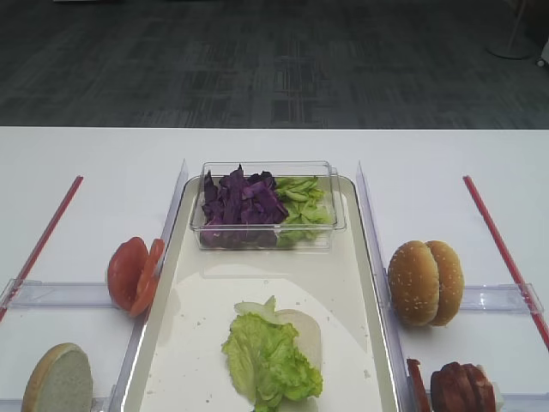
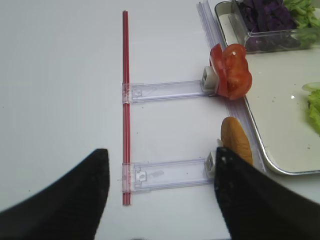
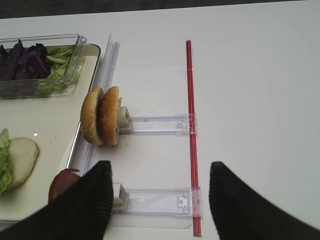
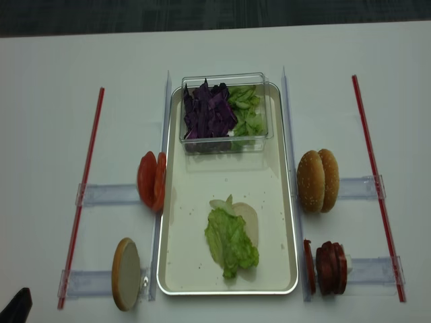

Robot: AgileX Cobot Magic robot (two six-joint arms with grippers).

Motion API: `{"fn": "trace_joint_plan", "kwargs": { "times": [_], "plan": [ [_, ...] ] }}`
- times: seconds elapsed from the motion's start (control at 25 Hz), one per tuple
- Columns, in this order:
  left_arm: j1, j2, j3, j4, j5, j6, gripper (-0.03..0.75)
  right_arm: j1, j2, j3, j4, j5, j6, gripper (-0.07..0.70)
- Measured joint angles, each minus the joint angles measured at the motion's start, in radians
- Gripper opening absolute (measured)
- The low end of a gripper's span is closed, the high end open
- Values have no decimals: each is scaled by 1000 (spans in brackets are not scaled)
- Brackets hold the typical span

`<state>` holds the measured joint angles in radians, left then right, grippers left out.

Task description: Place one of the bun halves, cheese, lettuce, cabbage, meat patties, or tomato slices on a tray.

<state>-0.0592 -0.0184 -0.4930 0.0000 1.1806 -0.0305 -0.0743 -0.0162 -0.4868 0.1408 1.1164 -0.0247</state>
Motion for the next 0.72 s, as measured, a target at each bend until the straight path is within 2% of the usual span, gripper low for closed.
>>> {"fn": "trace_joint_plan", "kwargs": {
  "times": [0.72],
  "plan": [
    [0,0,0,0,0,0,433,0,0,0,0,0,0,453]
  ]
}}
